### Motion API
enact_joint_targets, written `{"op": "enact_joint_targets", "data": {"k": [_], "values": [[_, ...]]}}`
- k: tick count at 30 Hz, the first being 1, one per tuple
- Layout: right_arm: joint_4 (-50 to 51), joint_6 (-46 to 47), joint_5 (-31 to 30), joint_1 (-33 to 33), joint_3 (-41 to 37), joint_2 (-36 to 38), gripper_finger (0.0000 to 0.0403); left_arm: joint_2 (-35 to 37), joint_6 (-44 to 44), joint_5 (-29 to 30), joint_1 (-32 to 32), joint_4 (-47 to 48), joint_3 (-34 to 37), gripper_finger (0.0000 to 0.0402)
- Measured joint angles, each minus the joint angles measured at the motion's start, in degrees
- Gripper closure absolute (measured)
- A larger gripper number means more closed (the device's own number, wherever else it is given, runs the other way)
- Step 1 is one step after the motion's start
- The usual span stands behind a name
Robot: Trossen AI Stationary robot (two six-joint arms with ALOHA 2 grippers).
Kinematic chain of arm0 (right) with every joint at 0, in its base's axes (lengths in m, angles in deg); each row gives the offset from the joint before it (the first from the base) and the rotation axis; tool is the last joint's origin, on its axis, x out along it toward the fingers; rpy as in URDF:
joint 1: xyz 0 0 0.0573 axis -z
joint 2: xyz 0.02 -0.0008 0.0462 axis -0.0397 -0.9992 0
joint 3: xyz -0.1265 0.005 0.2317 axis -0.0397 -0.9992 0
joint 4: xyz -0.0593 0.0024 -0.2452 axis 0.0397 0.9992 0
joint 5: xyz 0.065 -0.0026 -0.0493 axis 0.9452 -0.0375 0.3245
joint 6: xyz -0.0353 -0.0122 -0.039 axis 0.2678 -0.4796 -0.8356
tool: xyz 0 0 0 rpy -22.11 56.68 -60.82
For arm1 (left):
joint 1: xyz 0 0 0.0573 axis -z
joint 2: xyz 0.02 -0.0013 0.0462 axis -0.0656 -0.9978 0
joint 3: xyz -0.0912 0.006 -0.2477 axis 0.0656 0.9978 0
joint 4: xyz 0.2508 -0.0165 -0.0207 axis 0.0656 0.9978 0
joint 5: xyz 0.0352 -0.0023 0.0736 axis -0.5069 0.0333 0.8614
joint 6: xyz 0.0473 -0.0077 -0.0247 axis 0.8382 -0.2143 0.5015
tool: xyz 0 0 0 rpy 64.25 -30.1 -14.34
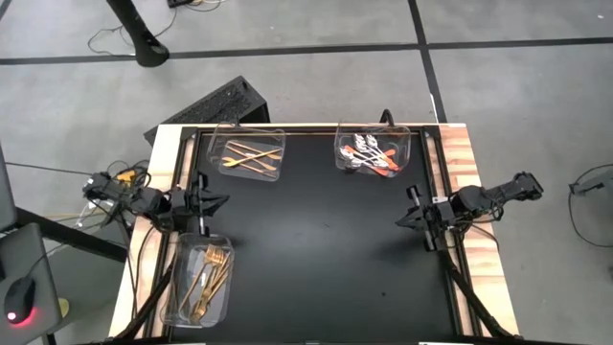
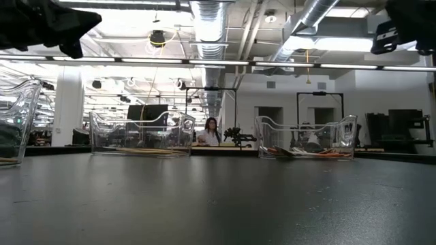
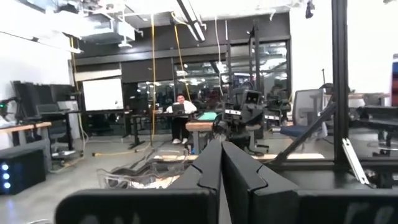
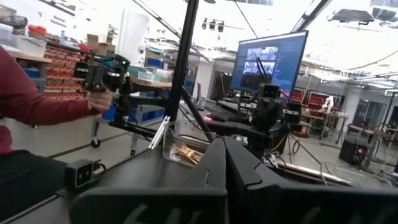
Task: Sort silverware by color (type)
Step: Return to Home Position
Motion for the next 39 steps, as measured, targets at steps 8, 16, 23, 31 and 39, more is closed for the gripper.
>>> {"op": "enact_joint_targets", "data": {"k": [8, 16, 23, 31, 39], "values": [[0.2, 0.0, 0.5, 0.0, 0.0, 0.0, 0.0389, -0.3, -0.1, 0.0, -0.1, 2.5, 0.0, 0.0401], [1.1, 0.0, -2.1, 0.0, 0.0, 0.0, 0.0387, -0.3, 0.1, 6.1, -0.2, 6.8, 0.0, 0.0401], [3.4, 0.0, -2.1, 0.1, 0.0, 0.0, 0.0387, -0.9, -1.6, 6.0, -0.2, 12.2, -0.2, 0.0401], [7.0, 0.1, -2.2, 0.1, 0.0, 0.0, 0.0387, -2.0, -2.8, 6.0, -0.2, 13.1, -0.3, 0.0401], [8.2, 0.1, -2.2, 0.0, 0.0, 0.0, 0.0387, -2.2, -1.9, 6.9, -0.2, 13.3, -0.5, 0.0401]]}}
